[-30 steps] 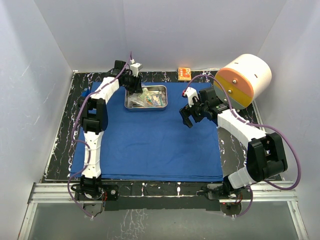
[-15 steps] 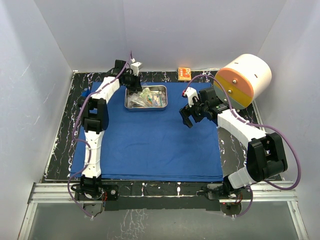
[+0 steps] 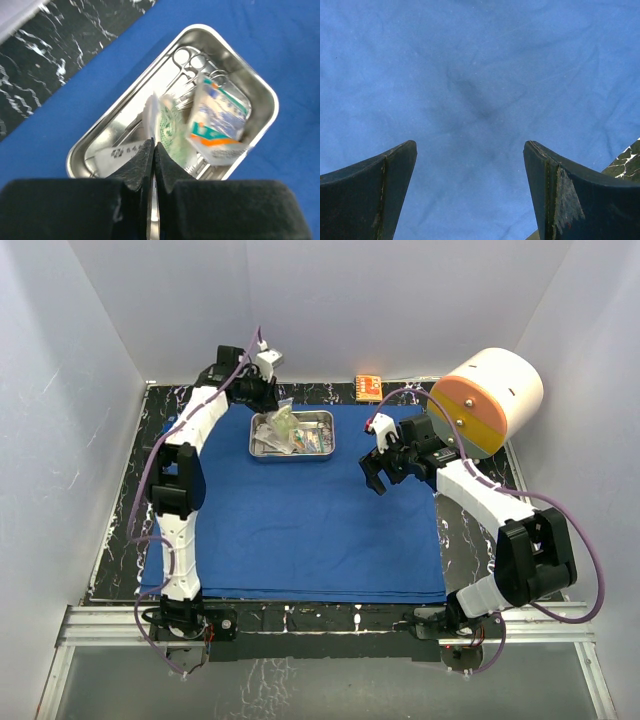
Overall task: Open and lay out the surgical kit
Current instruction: Pick up the medical item from the container, then place the medical item in the surgical kit.
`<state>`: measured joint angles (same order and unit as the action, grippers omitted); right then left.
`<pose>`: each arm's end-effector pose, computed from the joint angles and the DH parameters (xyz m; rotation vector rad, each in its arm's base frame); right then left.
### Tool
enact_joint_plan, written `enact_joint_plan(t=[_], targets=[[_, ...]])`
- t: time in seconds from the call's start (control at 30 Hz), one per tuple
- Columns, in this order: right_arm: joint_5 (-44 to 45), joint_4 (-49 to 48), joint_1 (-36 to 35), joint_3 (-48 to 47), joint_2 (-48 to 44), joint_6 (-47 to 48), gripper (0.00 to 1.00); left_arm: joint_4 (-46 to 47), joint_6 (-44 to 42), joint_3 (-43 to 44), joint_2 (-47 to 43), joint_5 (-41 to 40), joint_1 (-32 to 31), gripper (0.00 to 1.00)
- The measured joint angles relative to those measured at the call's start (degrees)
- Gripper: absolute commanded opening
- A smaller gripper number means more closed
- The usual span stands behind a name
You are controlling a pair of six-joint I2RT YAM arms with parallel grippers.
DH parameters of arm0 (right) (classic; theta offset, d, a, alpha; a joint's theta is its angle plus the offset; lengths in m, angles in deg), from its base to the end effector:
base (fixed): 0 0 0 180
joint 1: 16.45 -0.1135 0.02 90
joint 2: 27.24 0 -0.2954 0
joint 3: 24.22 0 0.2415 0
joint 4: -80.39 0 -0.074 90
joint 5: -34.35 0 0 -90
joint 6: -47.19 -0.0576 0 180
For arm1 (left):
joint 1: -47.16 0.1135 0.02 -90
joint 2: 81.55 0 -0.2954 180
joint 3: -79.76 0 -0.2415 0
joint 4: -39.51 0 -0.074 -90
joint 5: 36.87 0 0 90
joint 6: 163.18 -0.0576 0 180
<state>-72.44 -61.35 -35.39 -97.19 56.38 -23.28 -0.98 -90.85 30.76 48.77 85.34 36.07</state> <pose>0.2872 0.1162 0.2651 -0.9168 2.2241 0.3498 0.5308 -0.1353 0.2630 0.8268 2.0381 -0.5697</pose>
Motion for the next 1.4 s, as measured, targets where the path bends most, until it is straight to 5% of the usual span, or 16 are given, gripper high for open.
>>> enact_joint_plan(t=[0.23,0.53,0.9,1.23,1.4], targets=[[0.2,0.0,0.0,0.0,-0.9,0.0,0.87,-7.9,-12.4,-3.2,-16.1,0.2,0.0,0.0],[-0.1,0.0,0.0,0.0,-1.1,0.0,0.88,-29.2,-27.7,-4.3,-31.1,-3.2,0.0,0.0],[-1.7,0.0,0.0,0.0,-2.6,0.0,0.88,-50.4,-37.5,-25.9,-49.6,-10.4,1.0,0.0],[-2.2,0.0,0.0,0.0,-4.1,0.0,0.89,-54.1,-46.6,-43.3,-49.7,-9.5,14.4,0.0],[-2.3,0.0,0.0,0.0,-4.2,0.0,0.89,-54.6,-52.3,-44.1,-42.3,-7.6,17.6,0.0]])
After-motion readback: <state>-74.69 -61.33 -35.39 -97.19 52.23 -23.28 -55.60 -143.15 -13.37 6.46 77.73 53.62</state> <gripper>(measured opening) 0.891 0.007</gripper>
